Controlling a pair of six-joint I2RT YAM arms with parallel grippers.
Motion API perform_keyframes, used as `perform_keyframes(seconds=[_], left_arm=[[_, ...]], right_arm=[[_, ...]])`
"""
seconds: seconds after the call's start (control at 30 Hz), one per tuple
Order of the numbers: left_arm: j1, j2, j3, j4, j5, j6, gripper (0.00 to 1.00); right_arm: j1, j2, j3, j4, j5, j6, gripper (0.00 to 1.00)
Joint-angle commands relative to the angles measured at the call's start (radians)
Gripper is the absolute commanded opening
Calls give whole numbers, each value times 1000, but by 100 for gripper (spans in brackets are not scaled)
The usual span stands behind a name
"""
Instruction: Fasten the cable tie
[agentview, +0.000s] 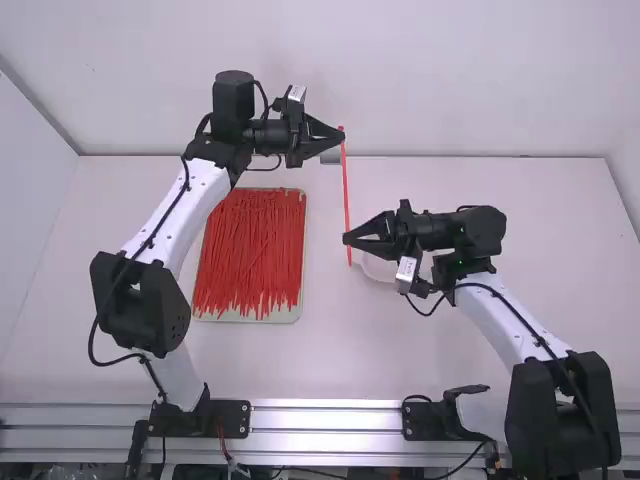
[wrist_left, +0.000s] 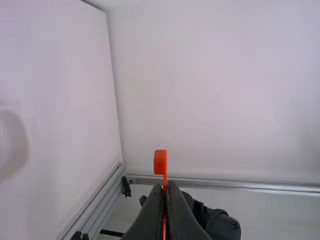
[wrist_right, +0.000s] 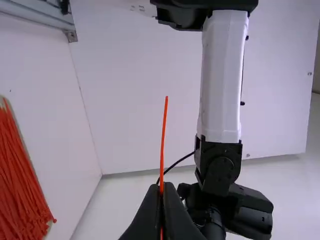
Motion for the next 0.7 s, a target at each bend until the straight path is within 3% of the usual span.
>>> perform_keyframes(seconds=[0.0,0.07,0.1,0.23,0.33,0.37,0.67], left_arm=[[-5,-11,-5,3,15,7,2],[-5,-11,-5,2,15,5,2],[-6,-11,-5,2,15,5,2],[-6,-11,-5,-8,22,28,2],[-5,-11,-5,-17,22,31,2],[-6,-11,-5,-17,22,31,2],[-25,-11,-6,-16,45,55,2]], right_arm=[[-5,1,-7,4,-1,13,0],[-1,1,-7,3,3,-2,2],[-1,1,-7,4,3,-3,8],[-10,1,-7,4,2,-28,11],[-9,1,-7,3,2,-28,11],[-10,1,-7,3,2,-29,0],[-10,1,-7,3,8,-6,0]])
